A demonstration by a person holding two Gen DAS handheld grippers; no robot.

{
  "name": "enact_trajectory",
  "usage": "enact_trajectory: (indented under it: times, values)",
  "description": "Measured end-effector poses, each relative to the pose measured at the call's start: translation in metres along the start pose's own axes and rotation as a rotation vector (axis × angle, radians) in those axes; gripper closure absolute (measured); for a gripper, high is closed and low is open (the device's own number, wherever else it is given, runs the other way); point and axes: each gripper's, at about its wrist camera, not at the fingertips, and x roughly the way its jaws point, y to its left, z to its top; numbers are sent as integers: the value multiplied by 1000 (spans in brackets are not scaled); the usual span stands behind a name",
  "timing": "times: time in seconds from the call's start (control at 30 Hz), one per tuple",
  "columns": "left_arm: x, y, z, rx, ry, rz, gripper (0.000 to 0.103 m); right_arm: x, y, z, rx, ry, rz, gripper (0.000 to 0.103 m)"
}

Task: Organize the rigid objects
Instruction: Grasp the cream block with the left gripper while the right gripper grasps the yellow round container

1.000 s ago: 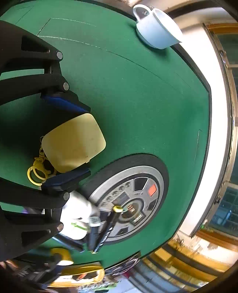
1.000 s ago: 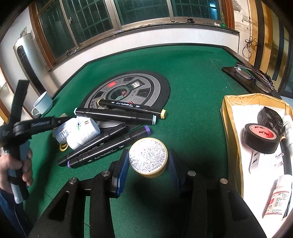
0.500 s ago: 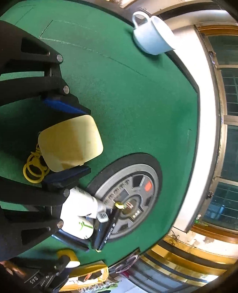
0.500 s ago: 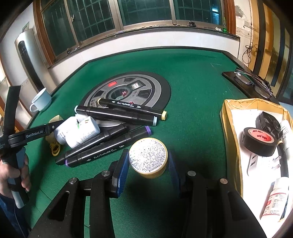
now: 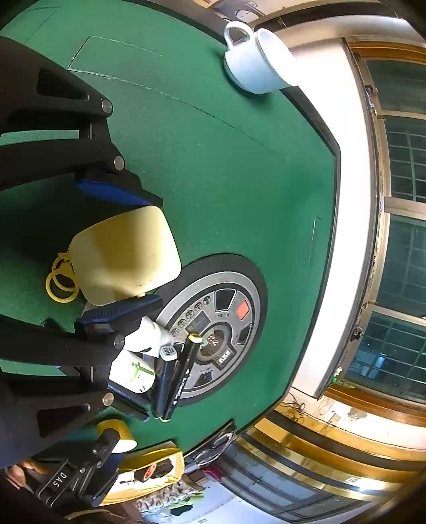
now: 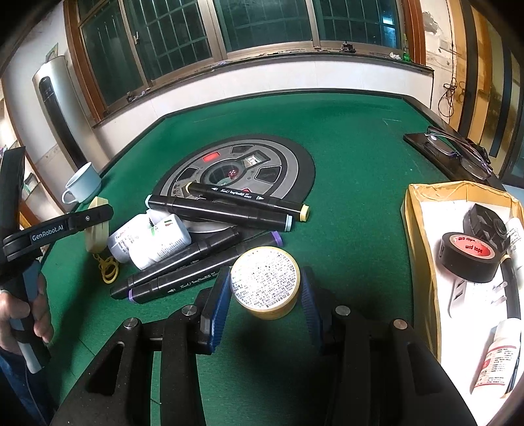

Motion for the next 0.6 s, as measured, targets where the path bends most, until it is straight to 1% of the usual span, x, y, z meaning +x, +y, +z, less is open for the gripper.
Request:
enact_trajectory:
  times: [0.2, 0.6]
  values:
    - [-11, 0, 3, -10, -42, -23, 52, -5, 1, 1, 6, -20, 8, 66]
    - [-24, -6, 6, -13, -78, -88, 52, -6, 3, 2, 4, -39, 15, 66]
